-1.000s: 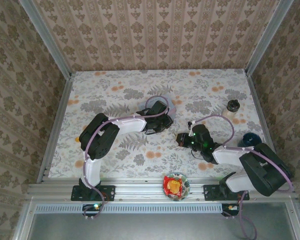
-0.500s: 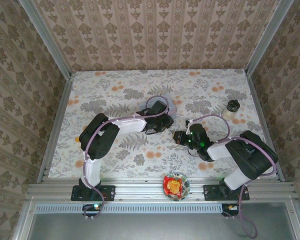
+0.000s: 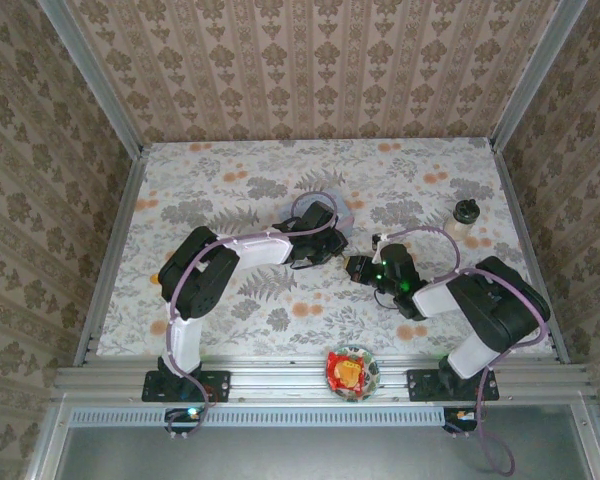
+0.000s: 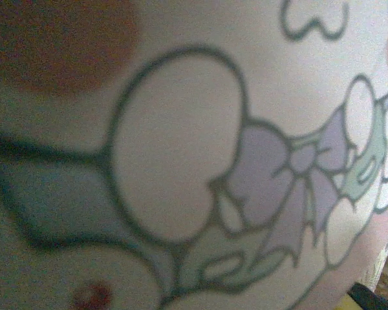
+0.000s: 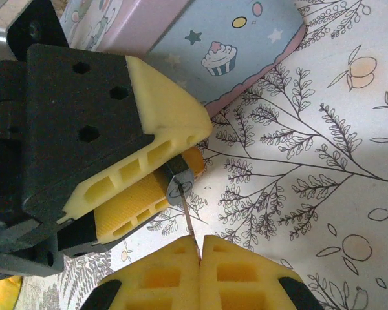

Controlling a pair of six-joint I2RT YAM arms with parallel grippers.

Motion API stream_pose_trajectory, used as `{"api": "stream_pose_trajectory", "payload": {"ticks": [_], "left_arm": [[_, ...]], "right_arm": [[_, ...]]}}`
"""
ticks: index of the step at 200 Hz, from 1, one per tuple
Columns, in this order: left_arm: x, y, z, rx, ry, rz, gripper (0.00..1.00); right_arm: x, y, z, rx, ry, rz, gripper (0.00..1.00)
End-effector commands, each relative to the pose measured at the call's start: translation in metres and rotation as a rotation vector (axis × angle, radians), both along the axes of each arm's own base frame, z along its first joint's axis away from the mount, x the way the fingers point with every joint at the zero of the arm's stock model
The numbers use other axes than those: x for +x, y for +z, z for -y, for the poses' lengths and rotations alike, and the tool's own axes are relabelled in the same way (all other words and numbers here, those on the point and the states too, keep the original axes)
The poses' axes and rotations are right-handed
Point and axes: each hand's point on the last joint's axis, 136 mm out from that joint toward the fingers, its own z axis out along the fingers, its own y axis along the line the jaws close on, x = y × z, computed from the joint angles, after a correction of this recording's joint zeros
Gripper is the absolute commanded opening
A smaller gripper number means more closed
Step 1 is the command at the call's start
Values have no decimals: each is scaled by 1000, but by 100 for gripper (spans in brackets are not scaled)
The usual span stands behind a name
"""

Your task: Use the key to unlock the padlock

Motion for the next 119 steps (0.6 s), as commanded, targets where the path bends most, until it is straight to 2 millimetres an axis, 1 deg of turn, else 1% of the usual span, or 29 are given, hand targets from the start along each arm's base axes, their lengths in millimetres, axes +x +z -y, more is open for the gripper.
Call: {"api": "stream_pose_trajectory", "payload": {"ticks": [1, 88, 119], "left_arm": [[-36, -30, 1, -22, -28, -203, 22], [-37, -31, 2, -31, -29, -212, 22], [-37, -30, 3, -35, -30, -210, 22]], "right_arm": [[12, 10, -2, 34, -22, 36, 0], [18, 8, -8, 84, -6, 49, 0], [17, 4, -10, 90, 2, 38, 0]]}}
